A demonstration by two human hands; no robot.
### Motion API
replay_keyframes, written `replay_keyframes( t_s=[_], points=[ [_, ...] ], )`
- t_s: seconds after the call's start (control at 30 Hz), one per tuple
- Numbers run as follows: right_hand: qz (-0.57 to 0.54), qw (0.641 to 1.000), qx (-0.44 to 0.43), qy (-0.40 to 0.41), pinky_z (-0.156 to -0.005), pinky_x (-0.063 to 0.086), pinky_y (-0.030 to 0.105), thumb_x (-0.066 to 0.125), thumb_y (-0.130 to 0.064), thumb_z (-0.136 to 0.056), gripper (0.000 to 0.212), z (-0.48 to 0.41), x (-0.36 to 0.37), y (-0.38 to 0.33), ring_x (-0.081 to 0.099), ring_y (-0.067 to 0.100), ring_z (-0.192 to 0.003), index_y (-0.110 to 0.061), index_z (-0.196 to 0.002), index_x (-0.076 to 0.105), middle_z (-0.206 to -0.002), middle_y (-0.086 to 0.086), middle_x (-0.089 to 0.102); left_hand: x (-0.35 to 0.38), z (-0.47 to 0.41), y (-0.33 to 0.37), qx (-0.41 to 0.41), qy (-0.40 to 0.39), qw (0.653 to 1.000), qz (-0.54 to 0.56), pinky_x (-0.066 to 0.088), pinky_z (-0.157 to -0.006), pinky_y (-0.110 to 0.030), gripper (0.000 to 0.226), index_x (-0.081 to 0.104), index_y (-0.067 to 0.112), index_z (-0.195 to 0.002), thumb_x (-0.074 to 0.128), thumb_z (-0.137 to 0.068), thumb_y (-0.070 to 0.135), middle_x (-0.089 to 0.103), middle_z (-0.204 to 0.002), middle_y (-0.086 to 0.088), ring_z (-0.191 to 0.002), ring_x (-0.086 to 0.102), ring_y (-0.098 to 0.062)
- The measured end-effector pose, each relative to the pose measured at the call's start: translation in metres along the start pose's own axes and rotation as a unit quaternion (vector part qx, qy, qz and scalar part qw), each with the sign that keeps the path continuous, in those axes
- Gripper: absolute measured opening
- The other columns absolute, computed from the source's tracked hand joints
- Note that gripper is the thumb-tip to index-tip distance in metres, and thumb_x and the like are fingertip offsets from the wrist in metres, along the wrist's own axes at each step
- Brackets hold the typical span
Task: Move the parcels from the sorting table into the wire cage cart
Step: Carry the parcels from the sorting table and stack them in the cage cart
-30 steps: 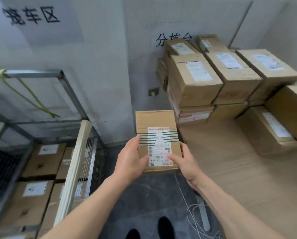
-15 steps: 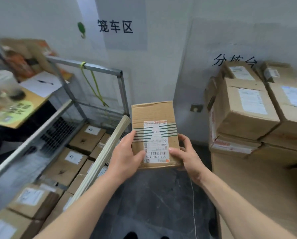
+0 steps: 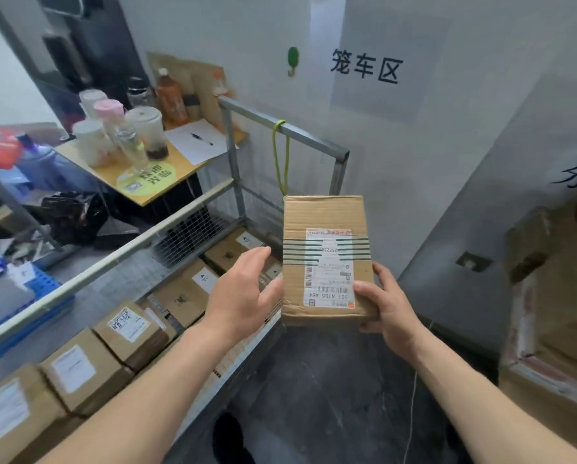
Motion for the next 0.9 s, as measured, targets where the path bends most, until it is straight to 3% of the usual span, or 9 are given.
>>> replay_keyframes(
  t_s=[0.17,0.27,0.47,0.6,0.67,0.83,0.9],
  points=[
    [-0.003,1.0,0.014,-0.019,-0.063,0.054,0.038,0.07,-0.042,-0.072,0.071,-0.049,0.046,-0.015,0.074,0.02,-0.096,-0.037,-0.138,0.044,-0.112,-0.005,0.075,-0.025,-0.032,-0.058,-0.01,0.015,0.999,-0.047,0.034,-0.115,-0.032,0.06,0.038,0.018,-0.153,0.053,-0.1,0.043,0.036,-0.159,0.005,-0.146,0.033,-0.012],
    [-0.01,0.999,0.031,-0.037,-0.08,0.051,0.058,0.077,-0.046,-0.065,0.074,-0.084,0.079,-0.021,0.07,0.032,-0.109,-0.042,-0.133,0.049,-0.121,0.001,0.072,-0.043,-0.051,-0.095,-0.026,0.021,0.997,-0.065,0.03,-0.117,-0.033,0.061,0.038,0.018,-0.153,0.051,-0.1,0.046,0.036,-0.16,0.003,-0.148,0.028,-0.011],
    [0.023,0.997,0.03,-0.071,-0.07,0.05,0.043,0.074,-0.043,-0.064,0.07,-0.14,0.16,-0.031,0.072,0.025,-0.101,-0.04,-0.13,0.052,-0.118,-0.001,0.073,-0.086,-0.07,-0.172,-0.068,0.017,0.993,-0.098,0.033,-0.117,-0.039,0.063,0.042,0.018,-0.151,0.05,-0.099,0.051,0.038,-0.159,0.0,-0.147,0.031,-0.016],
    [0.045,0.992,0.054,-0.102,-0.076,0.05,0.052,0.074,-0.044,-0.066,0.061,-0.164,0.211,-0.018,0.069,0.027,-0.107,-0.045,-0.124,0.055,-0.118,-0.003,0.073,-0.106,-0.064,-0.22,-0.116,0.013,0.987,-0.113,0.031,-0.117,-0.041,0.064,0.041,0.018,-0.152,0.049,-0.099,0.053,0.037,-0.159,-0.002,-0.148,0.03,-0.018],
    [0.068,0.989,0.062,-0.12,-0.072,0.051,0.048,0.073,-0.045,-0.066,0.061,-0.175,0.235,-0.013,0.069,0.025,-0.106,-0.044,-0.124,0.055,-0.119,-0.003,0.072,-0.114,-0.059,-0.243,-0.143,0.014,0.983,-0.116,0.028,-0.118,-0.04,0.065,0.037,0.019,-0.154,0.046,-0.1,0.054,0.033,-0.161,-0.001,-0.149,0.027,-0.017],
    [0.104,0.975,0.088,-0.174,-0.064,0.05,0.038,0.07,-0.034,-0.077,0.058,-0.207,0.29,0.011,0.071,0.021,-0.096,-0.035,-0.132,0.052,-0.11,-0.006,0.074,-0.115,-0.037,-0.305,-0.224,0.008,0.969,-0.105,0.025,-0.12,-0.039,0.065,0.034,0.02,-0.155,0.044,-0.1,0.054,0.03,-0.162,0.0,-0.15,0.023,-0.017],
    [0.121,0.968,0.104,-0.196,-0.06,0.052,0.036,0.068,-0.026,-0.09,0.049,-0.22,0.308,0.029,0.073,0.017,-0.092,-0.035,-0.134,0.05,-0.112,-0.005,0.074,-0.109,-0.026,-0.329,-0.262,0.004,0.96,-0.095,0.026,-0.12,-0.041,0.064,0.034,0.021,-0.155,0.044,-0.1,0.053,0.03,-0.162,0.002,-0.15,0.023,-0.017]
  ],
)
Point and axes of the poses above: each hand's wrist, its own z-axis away from the middle knuckle, its own x-axis out of the palm, y = z × x, the point moved 9 cm from there along -z, towards the middle knuckle
